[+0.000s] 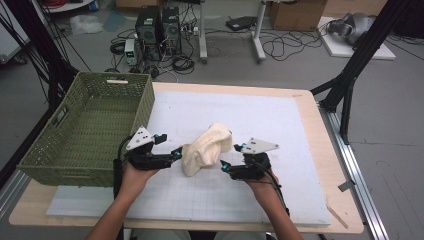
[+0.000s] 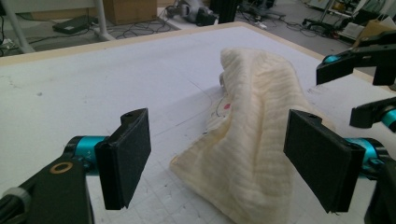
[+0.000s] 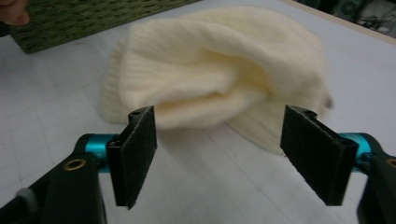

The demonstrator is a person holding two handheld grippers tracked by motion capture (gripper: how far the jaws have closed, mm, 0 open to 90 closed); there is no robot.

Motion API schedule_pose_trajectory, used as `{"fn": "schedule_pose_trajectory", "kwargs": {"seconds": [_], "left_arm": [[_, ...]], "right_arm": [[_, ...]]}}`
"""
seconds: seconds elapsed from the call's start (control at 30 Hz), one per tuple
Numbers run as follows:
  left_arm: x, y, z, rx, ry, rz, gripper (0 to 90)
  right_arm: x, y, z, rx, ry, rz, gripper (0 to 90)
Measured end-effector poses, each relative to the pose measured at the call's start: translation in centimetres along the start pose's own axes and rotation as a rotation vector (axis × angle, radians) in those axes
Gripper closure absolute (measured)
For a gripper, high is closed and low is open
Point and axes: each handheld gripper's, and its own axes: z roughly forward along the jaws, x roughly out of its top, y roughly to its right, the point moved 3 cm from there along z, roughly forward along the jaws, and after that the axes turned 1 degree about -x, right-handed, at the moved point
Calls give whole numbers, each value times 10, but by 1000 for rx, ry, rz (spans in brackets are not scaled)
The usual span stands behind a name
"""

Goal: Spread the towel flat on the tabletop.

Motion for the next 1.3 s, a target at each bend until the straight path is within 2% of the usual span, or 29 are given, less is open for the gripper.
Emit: {"fn": "schedule_pose_trajectory", "kwargs": {"seconds": [0.07, 0.13, 0.17, 0.2, 0.33, 0.4, 0.43, 0.6, 0.73, 0.9, 1.0, 1.17, 1.2, 1.23, 1.3], "left_arm": [[0, 0, 0, -3, 2, -1, 233], [-1, 2, 0, -4, -8, 16, 240], [-1, 2, 0, -3, -10, 16, 241], [-1, 2, 0, -3, -7, 12, 241], [-1, 1, -1, -2, -4, 4, 241], [-1, 1, 0, -1, -10, 9, 246], [-2, 1, 0, -1, -11, 6, 248], [-3, 1, 0, 0, -16, 8, 252], [-3, 1, 0, 2, -20, 9, 253], [-4, 1, 1, 3, -23, 8, 255], [-5, 1, 2, 1, -26, 5, 258], [-7, 1, 4, -4, -39, 8, 259], [-7, 2, 4, -4, -41, 10, 262], [-8, 2, 5, -4, -42, 10, 265], [-8, 2, 5, -8, -43, 11, 270]], "right_arm": [[6, -7, 12, 36, -16, -9, 326], [9, -13, 24, 70, -33, -30, 368], [10, -15, 31, 80, -43, -49, 406], [11, -16, 34, 82, -53, -47, 433], [8, -14, 43, 79, -91, -47, 724], [8, -11, 41, 84, -76, -33, 823], [9, -10, 38, 88, -64, -27, 843], [14, 0, 16, 78, 3, 26, 855], [11, 15, -5, 29, 32, 63, 855], [0, 37, -29, -43, 44, 141, 857], [-10, 46, -36, -85, 27, 166, 857], [-28, 59, -37, -154, -49, 200, 856], [-33, 62, -36, -181, -70, 204, 853], [-35, 64, -36, -207, -93, 203, 834], [-37, 65, -37, -242, -98, 205, 713]]}}
